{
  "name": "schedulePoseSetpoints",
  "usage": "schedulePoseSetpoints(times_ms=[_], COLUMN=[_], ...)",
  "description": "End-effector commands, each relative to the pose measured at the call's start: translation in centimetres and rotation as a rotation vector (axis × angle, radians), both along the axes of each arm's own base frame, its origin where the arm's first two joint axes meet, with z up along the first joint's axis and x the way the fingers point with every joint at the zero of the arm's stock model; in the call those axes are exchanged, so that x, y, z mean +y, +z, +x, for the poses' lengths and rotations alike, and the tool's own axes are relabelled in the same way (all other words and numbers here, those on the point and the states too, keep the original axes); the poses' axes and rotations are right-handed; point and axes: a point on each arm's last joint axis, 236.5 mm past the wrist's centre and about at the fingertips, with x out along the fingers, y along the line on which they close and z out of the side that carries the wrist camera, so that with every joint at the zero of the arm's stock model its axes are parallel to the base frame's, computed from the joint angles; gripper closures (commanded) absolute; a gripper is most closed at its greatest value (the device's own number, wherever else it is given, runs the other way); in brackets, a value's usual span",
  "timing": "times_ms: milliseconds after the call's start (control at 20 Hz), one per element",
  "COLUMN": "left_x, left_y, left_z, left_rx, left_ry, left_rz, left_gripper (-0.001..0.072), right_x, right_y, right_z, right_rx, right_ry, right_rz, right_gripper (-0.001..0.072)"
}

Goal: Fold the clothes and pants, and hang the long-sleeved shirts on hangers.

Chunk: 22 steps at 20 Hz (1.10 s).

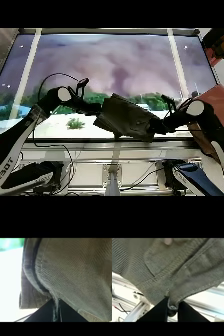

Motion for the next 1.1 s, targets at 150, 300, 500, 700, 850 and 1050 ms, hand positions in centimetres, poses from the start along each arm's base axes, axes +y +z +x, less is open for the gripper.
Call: schedulePoseSetpoints(times_ms=[150,300,500,700,850,1050], left_x=[-0.2,-0.3,-0.6,-0.6,0.1,1.5], left_y=[-1.6,-1.4,-0.2,5.1,10.3,14.2], left_z=[0.9,1.5,3.3,6.7,8.9,9.8], left_rx=[0.005,-0.038,-0.151,-0.33,-0.505,-0.612], left_ry=[0.02,0.003,-0.061,-0.106,-0.118,-0.064], left_rz=[0.008,0.005,0.001,-0.03,-0.048,-0.064], left_gripper=[0.0057,0.0002,0.0006,0.0553,0.0679,0.0679], right_x=[-0.4,-1.2,-5.5,-13.2,-16.6,-15.3], right_y=[-3.4,-2.5,-1.7,0.4,0.5,-0.6], right_z=[0.8,3.9,8.1,11.3,10.2,7.7], right_rx=[-0.066,-0.179,-0.366,-0.495,-0.441,-0.402], right_ry=[-0.07,-0.093,-0.067,-0.057,-0.049,0.024], right_rz=[-0.02,-0.052,-0.243,-0.54,-0.593,-0.409], right_gripper=[0.0193,0.0052,0.0061,0.0549,0.0636,0.0637])
